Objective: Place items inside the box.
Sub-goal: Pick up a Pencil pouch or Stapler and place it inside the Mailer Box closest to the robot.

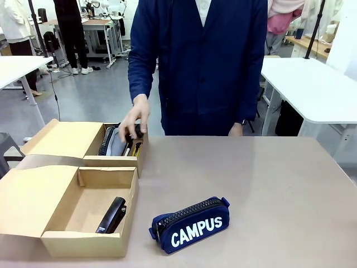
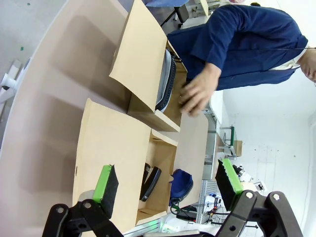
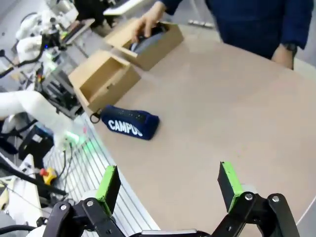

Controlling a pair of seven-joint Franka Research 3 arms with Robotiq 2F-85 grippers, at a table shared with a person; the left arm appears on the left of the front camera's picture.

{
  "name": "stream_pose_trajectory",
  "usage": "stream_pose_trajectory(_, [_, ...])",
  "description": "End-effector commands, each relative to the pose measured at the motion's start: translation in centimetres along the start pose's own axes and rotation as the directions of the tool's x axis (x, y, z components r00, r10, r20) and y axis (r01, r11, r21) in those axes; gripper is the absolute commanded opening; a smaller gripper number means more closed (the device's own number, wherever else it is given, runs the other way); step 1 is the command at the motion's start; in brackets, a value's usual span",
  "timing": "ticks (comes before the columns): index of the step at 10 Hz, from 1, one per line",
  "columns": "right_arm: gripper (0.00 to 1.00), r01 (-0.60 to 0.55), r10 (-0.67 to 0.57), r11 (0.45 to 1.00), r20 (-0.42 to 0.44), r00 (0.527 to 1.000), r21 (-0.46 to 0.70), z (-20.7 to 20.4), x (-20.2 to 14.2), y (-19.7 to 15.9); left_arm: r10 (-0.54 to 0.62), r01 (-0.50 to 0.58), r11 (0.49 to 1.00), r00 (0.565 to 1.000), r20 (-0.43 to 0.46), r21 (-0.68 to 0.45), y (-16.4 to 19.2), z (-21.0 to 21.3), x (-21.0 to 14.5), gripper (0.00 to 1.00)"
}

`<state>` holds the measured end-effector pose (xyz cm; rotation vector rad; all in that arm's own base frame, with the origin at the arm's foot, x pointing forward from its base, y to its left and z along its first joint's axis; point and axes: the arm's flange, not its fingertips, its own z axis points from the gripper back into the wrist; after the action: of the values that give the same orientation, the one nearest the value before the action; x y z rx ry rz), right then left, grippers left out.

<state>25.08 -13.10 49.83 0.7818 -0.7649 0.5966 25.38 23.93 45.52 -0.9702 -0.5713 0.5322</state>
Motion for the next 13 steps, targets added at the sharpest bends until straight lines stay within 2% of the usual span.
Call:
stream_pose_trajectory(1, [1.0,-0.121,0.124,0.992,-0.07,0.99,0.042,-8.2,-3.3,4.5,-0.017,0.017,1.0,1.0,0.006,-0.024,0.1,-0.1,0.0,1.0])
stream_pose_trajectory(3, [1.0,-0.338,0.357,0.933,-0.229,0.905,0.119,-14.1,2.2,7.5,-0.017,0.017,1.0,1.0,0.006,-0.024,0.1,-0.1,0.0,1.0])
stream_pose_trajectory(5, [1.0,-0.467,0.533,0.846,-0.352,0.77,0.258,-20.6,5.9,11.7,-0.017,0.017,1.0,1.0,0.006,-0.024,0.1,-0.1,0.0,1.0])
stream_pose_trajectory(6, [1.0,-0.523,0.606,0.795,-0.4,0.687,0.306,-23.9,6.9,13.8,-0.017,0.017,1.0,1.0,0.006,-0.024,0.1,-0.1,0.0,1.0])
stream_pose_trajectory(7, [1.0,-0.585,0.666,0.743,-0.439,0.603,0.325,-27.2,7.6,15.8,-0.017,0.017,1.0,1.0,0.006,-0.024,0.1,-0.1,0.0,1.0])
stream_pose_trajectory(8, [1.0,-0.619,0.703,0.705,-0.458,0.544,0.347,-29.9,7.8,17.3,-0.017,0.017,1.0,1.0,0.006,-0.024,0.1,-0.1,0.0,1.0])
stream_pose_trajectory(9, [1.0,-0.58,0.702,0.708,-0.495,0.513,0.403,-32.4,8.0,18.3,-0.017,0.017,1.0,1.0,0.006,-0.024,0.1,-0.1,0.0,1.0])
stream_pose_trajectory(10, [1.0,-0.58,0.689,0.724,-0.433,0.582,0.372,-27.5,6.3,18.5,-0.017,0.017,1.0,1.0,0.006,-0.024,0.1,-0.1,0.0,1.0])
stream_pose_trajectory(11, [1.0,-0.58,0.689,0.724,-0.433,0.582,0.372,-27.5,6.3,18.5,-0.017,0.017,1.0,1.0,0.006,-0.024,0.1,-0.1,0.0,1.0])
stream_pose_trajectory(12, [1.0,-0.594,0.72,0.691,-0.453,0.525,0.411,-31.3,6.1,19.7,-0.017,0.017,1.0,1.0,0.006,-0.024,0.1,-0.1,0.0,1.0])
stream_pose_trajectory(13, [1.0,-0.606,0.757,0.643,-0.507,0.412,0.469,-33.8,6.0,20.6,-0.017,0.017,1.0,1.0,0.006,-0.024,0.1,-0.1,0.0,1.0])
